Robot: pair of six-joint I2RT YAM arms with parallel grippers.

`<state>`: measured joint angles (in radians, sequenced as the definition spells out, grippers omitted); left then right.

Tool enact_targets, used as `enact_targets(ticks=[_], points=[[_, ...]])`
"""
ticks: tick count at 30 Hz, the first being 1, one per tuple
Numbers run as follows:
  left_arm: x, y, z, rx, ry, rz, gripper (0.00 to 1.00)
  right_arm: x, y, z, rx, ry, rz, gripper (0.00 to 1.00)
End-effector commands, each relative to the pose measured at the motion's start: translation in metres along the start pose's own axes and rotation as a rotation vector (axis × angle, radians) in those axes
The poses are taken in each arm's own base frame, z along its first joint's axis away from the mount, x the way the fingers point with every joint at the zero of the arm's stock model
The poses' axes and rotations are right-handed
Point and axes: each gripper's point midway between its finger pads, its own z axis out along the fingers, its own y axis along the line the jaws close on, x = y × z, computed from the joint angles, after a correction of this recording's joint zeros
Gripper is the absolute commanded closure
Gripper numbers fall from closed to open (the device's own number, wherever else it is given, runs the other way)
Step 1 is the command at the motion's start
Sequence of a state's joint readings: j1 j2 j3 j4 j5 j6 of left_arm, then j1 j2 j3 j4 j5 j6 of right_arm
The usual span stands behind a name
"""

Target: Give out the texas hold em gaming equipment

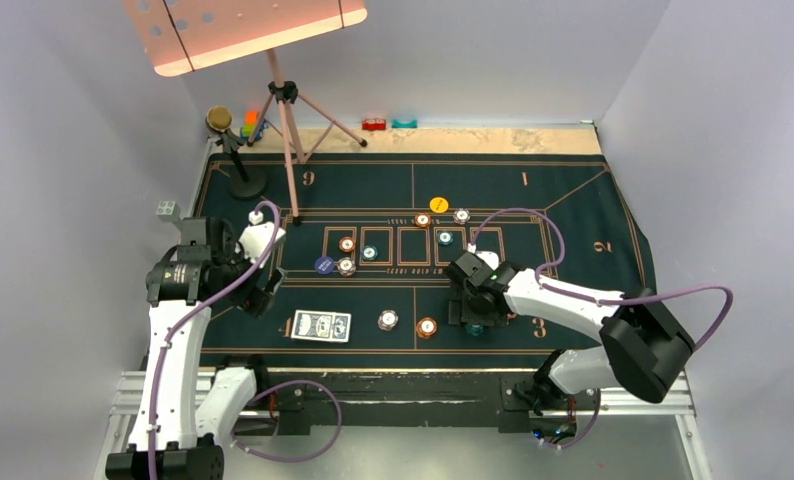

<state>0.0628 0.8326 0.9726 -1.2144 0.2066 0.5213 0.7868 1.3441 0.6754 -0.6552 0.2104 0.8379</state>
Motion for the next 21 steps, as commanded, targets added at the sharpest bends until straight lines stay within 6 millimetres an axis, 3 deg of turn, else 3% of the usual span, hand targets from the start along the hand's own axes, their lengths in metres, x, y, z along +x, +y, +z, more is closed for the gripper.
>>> enact_targets(ticks=[1,5,13,21], points=[[-0.010,0.006,-0.005,-0.020,-0.028,0.036,0.00,-0.005,0.000,0.002,0.014,-0.037,0.044,0.29],[-0.011,0.006,-0.003,-0.018,-0.028,0.034,0.00,-0.006,0.001,0.000,0.010,-0.038,0.038,0.45],[-0.009,0.006,-0.002,-0.022,-0.027,0.037,0.00,-0.006,0.002,-0.004,0.003,-0.035,0.028,0.62],[-0.009,0.006,-0.002,-0.021,-0.029,0.035,0.00,-0.032,0.006,-0.043,-0.027,-0.114,0.041,0.70]])
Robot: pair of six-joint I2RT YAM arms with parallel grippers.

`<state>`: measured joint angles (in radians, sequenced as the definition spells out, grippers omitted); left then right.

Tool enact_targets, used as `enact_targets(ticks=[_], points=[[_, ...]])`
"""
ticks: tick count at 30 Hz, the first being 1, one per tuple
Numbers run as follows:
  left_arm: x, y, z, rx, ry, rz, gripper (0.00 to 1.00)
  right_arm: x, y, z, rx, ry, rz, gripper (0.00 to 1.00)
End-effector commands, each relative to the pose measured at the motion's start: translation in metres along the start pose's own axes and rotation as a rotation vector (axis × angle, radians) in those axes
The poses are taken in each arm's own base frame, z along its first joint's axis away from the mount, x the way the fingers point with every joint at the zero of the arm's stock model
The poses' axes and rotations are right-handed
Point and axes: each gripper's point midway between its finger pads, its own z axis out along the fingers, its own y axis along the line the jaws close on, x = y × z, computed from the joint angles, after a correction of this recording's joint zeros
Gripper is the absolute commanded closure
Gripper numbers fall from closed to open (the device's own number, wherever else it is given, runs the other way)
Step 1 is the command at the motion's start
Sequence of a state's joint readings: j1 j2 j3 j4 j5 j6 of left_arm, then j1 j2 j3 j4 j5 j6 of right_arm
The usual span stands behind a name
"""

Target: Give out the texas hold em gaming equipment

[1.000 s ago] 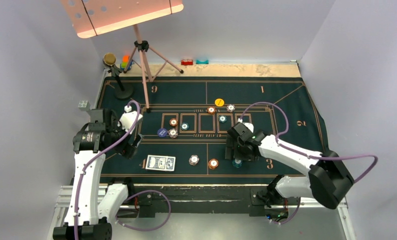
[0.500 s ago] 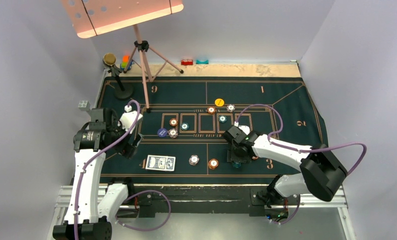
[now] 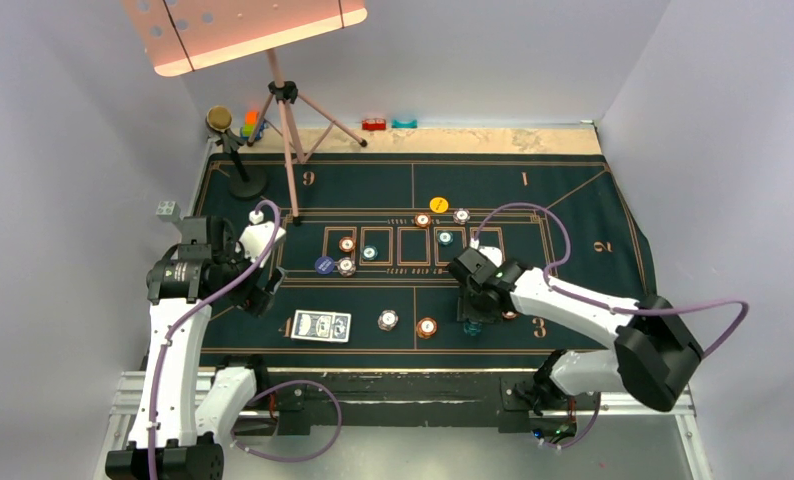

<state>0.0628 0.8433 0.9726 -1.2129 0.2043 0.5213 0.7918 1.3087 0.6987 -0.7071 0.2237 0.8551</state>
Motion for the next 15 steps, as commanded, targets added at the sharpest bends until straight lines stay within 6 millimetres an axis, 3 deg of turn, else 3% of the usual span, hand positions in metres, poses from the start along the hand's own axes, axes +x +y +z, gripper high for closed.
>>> enact_targets(ticks=[1,5,11,15], points=[[-0.010,0.005,-0.004,-0.023,-0.039,0.037,0.00,-0.035,0.007,-0.038,-0.030,-0.119,0.030,0.70],[-0.010,0.005,-0.004,-0.023,-0.040,0.040,0.00,-0.053,-0.012,-0.045,0.023,-0.163,0.081,0.71],[-0.008,0.003,-0.001,-0.005,-0.034,0.050,0.00,-0.102,-0.068,-0.049,0.053,-0.273,0.319,0.71],[-0.007,0.001,0.002,0.011,-0.031,0.055,0.00,-0.123,-0.099,-0.042,0.095,-0.290,0.422,0.71]])
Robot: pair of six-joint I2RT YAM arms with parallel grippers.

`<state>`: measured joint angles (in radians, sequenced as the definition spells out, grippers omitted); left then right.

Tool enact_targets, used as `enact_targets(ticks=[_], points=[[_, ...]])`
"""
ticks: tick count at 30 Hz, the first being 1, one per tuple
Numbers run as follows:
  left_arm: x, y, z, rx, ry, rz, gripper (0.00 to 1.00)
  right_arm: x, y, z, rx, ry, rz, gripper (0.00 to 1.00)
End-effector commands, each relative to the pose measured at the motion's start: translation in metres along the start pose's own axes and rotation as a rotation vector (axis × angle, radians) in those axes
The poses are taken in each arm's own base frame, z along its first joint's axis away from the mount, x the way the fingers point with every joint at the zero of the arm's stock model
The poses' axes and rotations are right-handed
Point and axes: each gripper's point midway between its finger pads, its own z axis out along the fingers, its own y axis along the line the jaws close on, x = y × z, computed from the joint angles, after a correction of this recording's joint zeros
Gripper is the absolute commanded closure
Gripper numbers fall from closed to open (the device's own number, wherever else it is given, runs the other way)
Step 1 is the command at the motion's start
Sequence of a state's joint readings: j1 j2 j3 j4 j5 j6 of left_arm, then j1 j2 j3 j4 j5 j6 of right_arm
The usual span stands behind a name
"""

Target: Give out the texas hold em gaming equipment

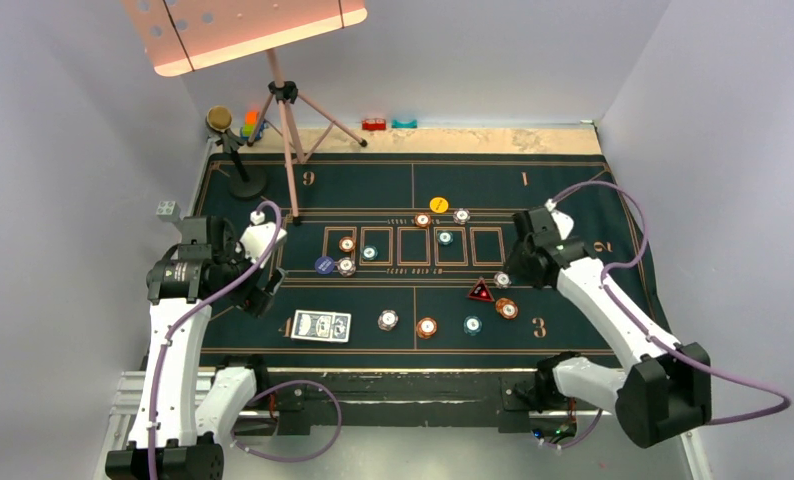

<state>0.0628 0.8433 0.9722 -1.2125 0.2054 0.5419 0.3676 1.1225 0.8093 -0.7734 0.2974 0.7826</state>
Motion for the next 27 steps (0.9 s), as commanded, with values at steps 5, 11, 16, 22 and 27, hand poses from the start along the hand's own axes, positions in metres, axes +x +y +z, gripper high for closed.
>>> enact_targets(ticks=[5,11,16,22,27], points=[[-0.009,-0.014,0.005,0.090,-0.058,0.058,0.00,-0.036,-0.042,0.033,0.096,-0.041,0.128,0.71],[-0.006,-0.026,0.015,0.171,-0.063,0.087,0.00,-0.023,-0.047,0.048,0.106,0.016,0.162,0.54],[-0.009,-0.035,0.017,0.215,-0.102,0.143,0.00,-0.009,-0.047,0.055,0.112,0.068,0.177,0.33],[-0.015,-0.043,0.017,0.247,-0.140,0.247,0.00,-0.009,-0.046,0.049,0.093,0.066,0.176,0.24],[-0.011,-0.062,0.029,0.320,-0.144,0.406,0.00,-0.031,-0.022,0.017,-0.027,-0.015,0.100,0.23]])
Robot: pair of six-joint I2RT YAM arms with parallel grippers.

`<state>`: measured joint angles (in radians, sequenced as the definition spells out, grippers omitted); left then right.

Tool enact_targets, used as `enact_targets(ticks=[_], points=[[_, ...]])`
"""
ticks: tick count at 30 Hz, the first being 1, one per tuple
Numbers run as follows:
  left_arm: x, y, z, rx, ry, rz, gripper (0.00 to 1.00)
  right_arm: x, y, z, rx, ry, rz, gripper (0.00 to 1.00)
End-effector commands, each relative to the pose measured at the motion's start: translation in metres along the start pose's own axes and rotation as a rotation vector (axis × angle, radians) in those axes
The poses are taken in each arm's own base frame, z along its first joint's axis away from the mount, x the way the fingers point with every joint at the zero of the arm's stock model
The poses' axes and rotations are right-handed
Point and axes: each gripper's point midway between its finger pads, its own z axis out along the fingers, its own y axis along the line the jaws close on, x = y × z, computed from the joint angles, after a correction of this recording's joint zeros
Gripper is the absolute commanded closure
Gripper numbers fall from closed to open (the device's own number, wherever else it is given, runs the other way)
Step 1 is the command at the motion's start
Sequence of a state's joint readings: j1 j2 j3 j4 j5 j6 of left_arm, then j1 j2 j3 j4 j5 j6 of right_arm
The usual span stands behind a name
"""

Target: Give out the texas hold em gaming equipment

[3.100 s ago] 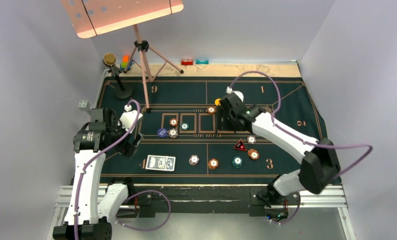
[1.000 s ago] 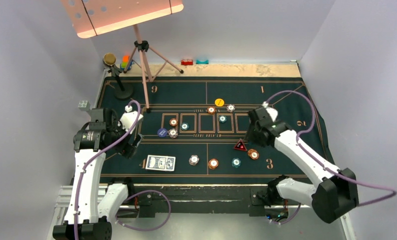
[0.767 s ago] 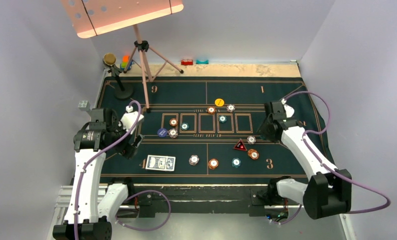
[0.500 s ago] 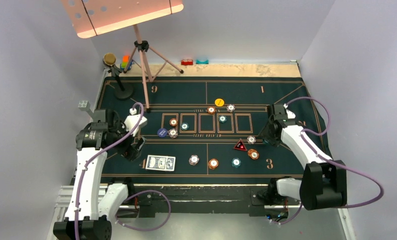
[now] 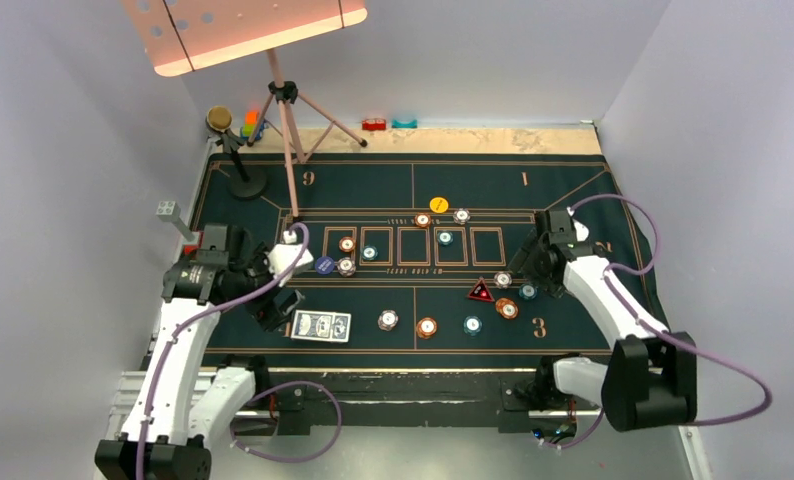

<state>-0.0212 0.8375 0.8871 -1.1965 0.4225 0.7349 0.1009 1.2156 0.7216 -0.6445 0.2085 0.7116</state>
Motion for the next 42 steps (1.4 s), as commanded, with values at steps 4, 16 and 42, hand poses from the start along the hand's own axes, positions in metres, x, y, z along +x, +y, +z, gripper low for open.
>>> enact_targets(ticks=[4,16,42], points=[[-0.005,-0.022,0.028,0.145,-0.035,0.289,0.00,-0.009,0.069,-0.067,-0.270,-0.092,-0.205,0.19],[0.011,-0.037,0.075,0.328,-0.041,0.659,0.00,0.032,0.181,-0.139,-0.694,-0.073,-0.449,0.03],[0.015,-0.044,0.111,0.409,0.136,0.629,0.00,0.015,0.191,-0.158,-0.772,-0.088,-0.430,0.02]])
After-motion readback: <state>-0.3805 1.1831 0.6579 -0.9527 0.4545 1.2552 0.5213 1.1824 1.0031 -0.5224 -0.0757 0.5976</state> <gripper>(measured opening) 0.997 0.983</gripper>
